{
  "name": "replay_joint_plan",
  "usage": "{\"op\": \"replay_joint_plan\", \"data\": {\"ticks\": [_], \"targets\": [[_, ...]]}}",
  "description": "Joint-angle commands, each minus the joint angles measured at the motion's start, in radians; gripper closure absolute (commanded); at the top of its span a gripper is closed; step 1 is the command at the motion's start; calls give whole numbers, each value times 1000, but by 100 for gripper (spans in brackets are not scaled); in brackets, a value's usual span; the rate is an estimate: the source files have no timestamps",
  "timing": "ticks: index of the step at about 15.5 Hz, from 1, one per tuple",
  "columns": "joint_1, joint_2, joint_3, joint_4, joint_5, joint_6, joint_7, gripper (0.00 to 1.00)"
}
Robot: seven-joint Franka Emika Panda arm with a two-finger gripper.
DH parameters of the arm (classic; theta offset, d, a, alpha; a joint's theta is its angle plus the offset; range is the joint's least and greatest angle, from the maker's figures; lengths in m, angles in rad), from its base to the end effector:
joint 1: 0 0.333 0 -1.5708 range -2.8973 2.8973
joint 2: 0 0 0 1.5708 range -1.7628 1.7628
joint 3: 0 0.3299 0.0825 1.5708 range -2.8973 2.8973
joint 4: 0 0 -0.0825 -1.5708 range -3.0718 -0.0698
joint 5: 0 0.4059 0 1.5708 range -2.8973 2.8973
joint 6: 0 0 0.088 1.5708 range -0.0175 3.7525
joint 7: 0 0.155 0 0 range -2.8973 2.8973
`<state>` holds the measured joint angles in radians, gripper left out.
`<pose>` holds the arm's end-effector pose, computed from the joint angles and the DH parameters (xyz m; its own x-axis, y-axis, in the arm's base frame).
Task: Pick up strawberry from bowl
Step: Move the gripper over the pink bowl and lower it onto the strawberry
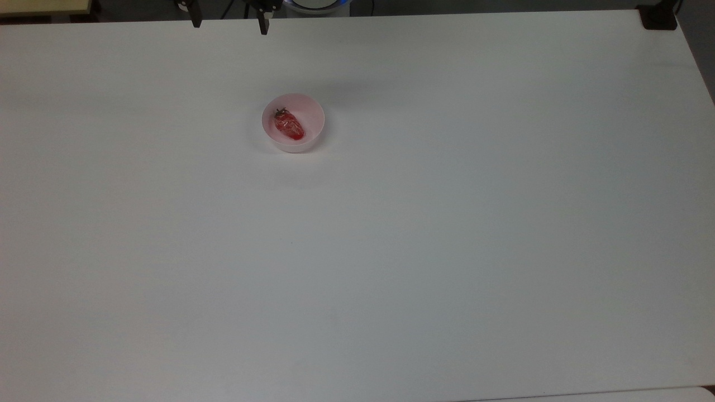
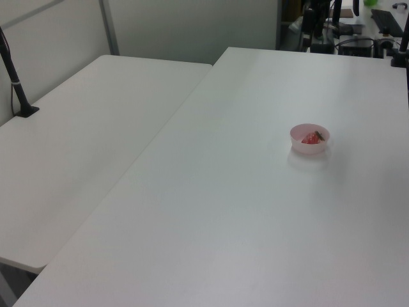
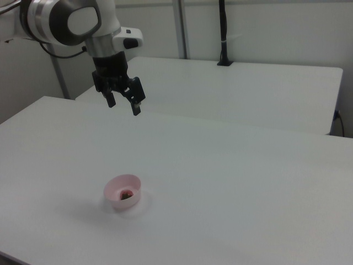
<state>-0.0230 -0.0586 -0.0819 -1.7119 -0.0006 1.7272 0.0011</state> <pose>0.5703 -0.0612 0.5677 0.9917 -0.1056 0.0736 -0.1056 -0.9944 -0.0043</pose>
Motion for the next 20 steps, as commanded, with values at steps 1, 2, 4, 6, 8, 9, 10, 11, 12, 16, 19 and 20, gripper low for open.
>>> {"op": "replay_joint_plan", "data": {"ticks": [1, 2, 4, 6, 8, 9, 10, 11, 12, 16, 19, 20], "targets": [[8, 5, -9, 5, 22, 9, -26, 0], [8, 5, -9, 5, 22, 9, -26, 0], [8, 5, -9, 5, 22, 9, -26, 0], [6, 5, -9, 5, 22, 9, -26, 0], [6, 5, -9, 5, 21, 8, -33, 0], [6, 5, -9, 2, 11, 5, -42, 0], [6, 5, -6, -14, -18, 5, -121, 0], [8, 6, -3, -46, -74, 3, -314, 0], [9, 16, -2, -55, -84, 0, -440, 0], [20, 46, 7, -139, -163, 9, -553, 0], [20, 49, 33, -216, -186, 23, -645, 2], [20, 49, 43, -248, -191, 35, -683, 9]]}}
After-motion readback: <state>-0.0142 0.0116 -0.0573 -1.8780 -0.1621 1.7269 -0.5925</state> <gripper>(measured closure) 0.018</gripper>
